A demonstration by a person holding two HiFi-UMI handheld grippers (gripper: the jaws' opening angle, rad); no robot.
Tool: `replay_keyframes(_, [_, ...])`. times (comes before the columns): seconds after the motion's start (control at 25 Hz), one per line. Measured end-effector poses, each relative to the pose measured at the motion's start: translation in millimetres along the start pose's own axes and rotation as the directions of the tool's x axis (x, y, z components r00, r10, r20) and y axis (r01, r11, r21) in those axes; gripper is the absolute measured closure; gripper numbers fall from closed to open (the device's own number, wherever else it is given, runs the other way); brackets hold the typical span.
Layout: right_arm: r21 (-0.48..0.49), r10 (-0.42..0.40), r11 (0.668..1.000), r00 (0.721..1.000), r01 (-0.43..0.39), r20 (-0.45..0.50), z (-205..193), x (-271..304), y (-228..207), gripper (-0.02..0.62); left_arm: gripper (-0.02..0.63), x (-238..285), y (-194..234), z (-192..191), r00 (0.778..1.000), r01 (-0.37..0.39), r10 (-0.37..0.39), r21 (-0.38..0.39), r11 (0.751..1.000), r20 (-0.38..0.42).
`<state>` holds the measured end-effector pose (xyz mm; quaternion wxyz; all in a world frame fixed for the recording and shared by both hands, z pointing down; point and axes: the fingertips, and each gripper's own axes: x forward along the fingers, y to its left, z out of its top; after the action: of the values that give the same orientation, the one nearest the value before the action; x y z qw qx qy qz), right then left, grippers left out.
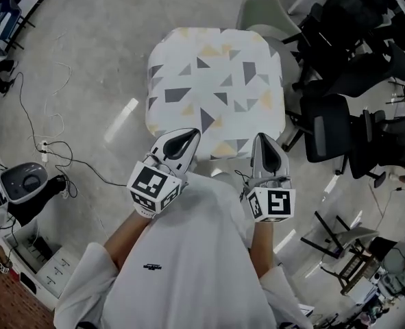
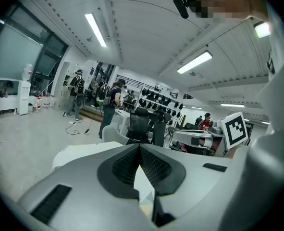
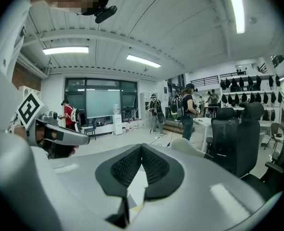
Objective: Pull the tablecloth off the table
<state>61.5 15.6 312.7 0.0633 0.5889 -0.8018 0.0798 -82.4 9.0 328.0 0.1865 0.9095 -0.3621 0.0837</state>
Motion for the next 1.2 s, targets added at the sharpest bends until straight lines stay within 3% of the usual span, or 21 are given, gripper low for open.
replay_keyframes(0.24, [-0.028,0.042,0.999,0.999,-0.043,-0.022,11.4,35.9,1.1,0.584,0.600,22.6,22.3,14.1,1.000,-0.005,0.005,-0.016,1.000,-0.005])
replay_keyframes(0.64, [-0.002,0.140,0.990,0.989,-0.141,-0.043,9.2,74.0,-31.2,0.583,0.600,60.6,22.5,24.8,0.998,-0.063,0.063,-0.042,0.997,-0.020])
replay_keyframes(1.2, [0.052,0.227,0.974,0.967,-0.222,-0.118,-24.7,192.2,-169.0,0.505,0.600,186.1,39.6,23.3,0.986,-0.151,0.143,-0.093,0.984,-0.089])
